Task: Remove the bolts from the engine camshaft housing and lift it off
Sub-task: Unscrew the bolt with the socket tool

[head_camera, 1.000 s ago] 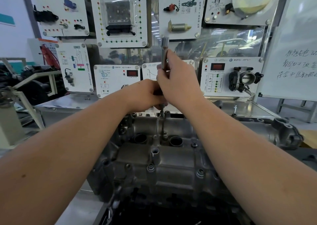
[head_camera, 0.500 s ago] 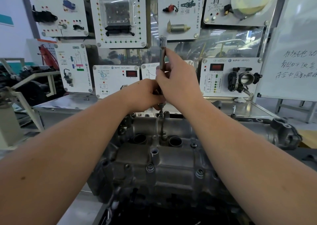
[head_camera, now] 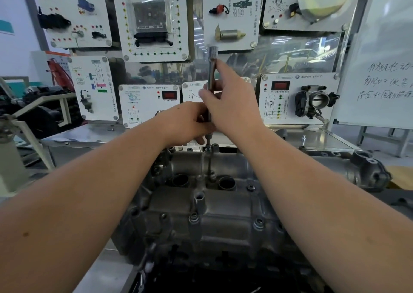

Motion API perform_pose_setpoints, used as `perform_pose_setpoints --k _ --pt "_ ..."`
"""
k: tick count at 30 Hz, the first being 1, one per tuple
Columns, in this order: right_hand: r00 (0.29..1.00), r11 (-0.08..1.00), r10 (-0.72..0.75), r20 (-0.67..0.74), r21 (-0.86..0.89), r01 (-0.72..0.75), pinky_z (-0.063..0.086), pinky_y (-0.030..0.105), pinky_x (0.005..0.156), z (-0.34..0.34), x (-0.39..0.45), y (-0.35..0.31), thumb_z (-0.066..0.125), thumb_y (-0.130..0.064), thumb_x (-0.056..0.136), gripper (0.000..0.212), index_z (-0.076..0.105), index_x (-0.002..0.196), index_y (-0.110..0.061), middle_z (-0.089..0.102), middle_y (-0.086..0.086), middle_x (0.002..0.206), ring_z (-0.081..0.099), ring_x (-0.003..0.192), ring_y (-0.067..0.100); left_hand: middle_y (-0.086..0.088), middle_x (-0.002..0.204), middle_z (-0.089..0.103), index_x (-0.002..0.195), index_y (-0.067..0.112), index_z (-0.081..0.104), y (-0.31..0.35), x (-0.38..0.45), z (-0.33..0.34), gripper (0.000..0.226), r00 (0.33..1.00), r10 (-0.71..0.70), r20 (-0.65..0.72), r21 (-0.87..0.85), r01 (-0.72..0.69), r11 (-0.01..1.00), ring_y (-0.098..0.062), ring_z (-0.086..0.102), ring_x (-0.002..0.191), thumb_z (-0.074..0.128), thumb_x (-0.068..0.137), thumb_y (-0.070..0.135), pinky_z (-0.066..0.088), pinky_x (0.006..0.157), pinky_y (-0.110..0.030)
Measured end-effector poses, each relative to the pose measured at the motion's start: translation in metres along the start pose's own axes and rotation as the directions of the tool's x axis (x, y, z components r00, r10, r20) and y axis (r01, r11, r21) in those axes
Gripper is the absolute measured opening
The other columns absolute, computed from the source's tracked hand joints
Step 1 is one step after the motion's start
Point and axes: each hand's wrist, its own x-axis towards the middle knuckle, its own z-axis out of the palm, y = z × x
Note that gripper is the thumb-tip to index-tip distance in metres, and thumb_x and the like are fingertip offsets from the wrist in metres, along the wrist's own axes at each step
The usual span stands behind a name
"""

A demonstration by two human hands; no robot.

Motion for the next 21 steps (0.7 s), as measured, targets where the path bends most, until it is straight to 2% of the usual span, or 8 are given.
perform_pose_setpoints --k 4,6,9,11,13,17,19,21 --pt "0.999 0.999 0.029 0.041 0.036 -0.031 0.056 0.034 0.075 -0.002 0.0015 0.0011 0.055 -0.017 0.098 0.049 0.046 0.145 -0.025 0.066 -0.002 0.082 0.066 0.079 0.015 0.005 0.095 0.076 0.112 0.019 0.067 -0.0011 0.0002 -0.0005 0.017 1.0 -0.004 -0.007 -0.017 0.004 1.0 -0.004 0.073 0.075 0.062 0.099 0.028 0.057 0.078 -0.03" --pt "0.998 0.999 0.027 0.062 0.045 -0.03 0.056 0.036 0.072 -0.0018 0.0019 0.0019 0.053 -0.016 0.098 0.046 0.046 0.143 -0.023 0.066 -0.002 0.081 0.067 0.078 0.014 0.007 0.087 0.077 0.108 0.019 0.069 -0.0027 -0.0005 -0.0015 0.014 1.0 -0.009 -0.004 -0.022 0.009 1.0 -0.001 0.072 0.078 0.062 0.099 0.025 0.053 0.071 -0.018" --pt "0.999 1.0 0.009 0.038 0.009 -0.009 0.043 0.019 0.058 -0.0004 0.0009 0.0017 0.054 -0.018 0.097 0.048 0.046 0.143 -0.025 0.06 -0.011 0.073 0.055 0.059 0.001 0.014 0.082 0.076 0.105 0.018 0.069 -0.002 -0.001 -0.0018 0.011 1.0 -0.01 -0.005 -0.018 0.01 1.0 0.003 0.071 0.076 0.062 0.099 0.025 0.045 0.058 -0.003" --pt "1.0 1.0 0.012 0.016 0.011 -0.012 0.044 0.017 0.06 -0.0002 -0.0001 0.0005 0.058 -0.02 0.096 0.052 0.045 0.145 -0.027 0.063 -0.013 0.083 0.057 0.064 0.0 0.009 0.084 0.076 0.107 0.02 0.067 -0.001 -0.0005 -0.0007 0.011 1.0 -0.004 -0.015 -0.01 0.004 1.0 0.001 0.072 0.073 0.063 0.099 0.027 0.051 0.065 -0.011" --pt "1.0 0.999 0.024 0.006 0.022 -0.025 0.051 0.024 0.07 -0.0011 -0.0009 -0.001 0.061 -0.021 0.095 0.053 0.046 0.145 -0.028 0.067 -0.008 0.096 0.063 0.077 0.011 0.007 0.092 0.076 0.11 0.022 0.065 -0.0003 -0.0002 0.0004 0.015 1.0 0.002 -0.013 0.007 -0.002 1.0 -0.001 0.073 0.071 0.064 0.098 0.031 0.057 0.076 -0.024" --pt "1.0 0.999 0.003 0.004 0.04 -0.003 0.054 0.027 0.068 -0.0027 -0.0009 -0.0014 0.057 -0.014 0.095 0.035 0.056 0.129 -0.023 0.065 -0.006 0.086 0.062 0.074 0.013 0.004 0.092 0.076 0.11 0.018 0.067 -0.0012 -0.0004 0.0003 0.018 1.0 0.0 -0.005 0.005 0.0 1.0 -0.007 0.074 0.077 0.063 0.098 0.031 0.059 0.084 -0.038" --pt "1.0 0.999 0.002 0.022 0.051 -0.003 0.05 0.023 0.063 -0.002 -0.0005 -0.0012 0.056 -0.014 0.096 0.038 0.054 0.132 -0.024 0.065 -0.009 0.086 0.06 0.07 0.007 0.007 0.085 0.077 0.104 0.02 0.07 -0.0023 -0.0009 -0.001 0.014 1.0 -0.008 -0.004 0.021 0.008 1.0 -0.005 0.073 0.081 0.062 0.098 0.029 0.056 0.08 -0.032" --pt "0.999 0.999 0.007 0.037 0.039 -0.008 0.044 0.017 0.059 -0.0001 -0.0001 -0.0008 0.055 -0.015 0.096 0.044 0.051 0.138 -0.026 0.066 -0.011 0.088 0.057 0.062 0.0 0.013 0.08 0.076 0.099 0.021 0.071 -0.0031 -0.001 -0.0011 0.01 1.0 -0.01 -0.004 0.005 0.01 1.0 0.0 0.072 0.077 0.062 0.098 0.027 0.051 0.069 -0.018"
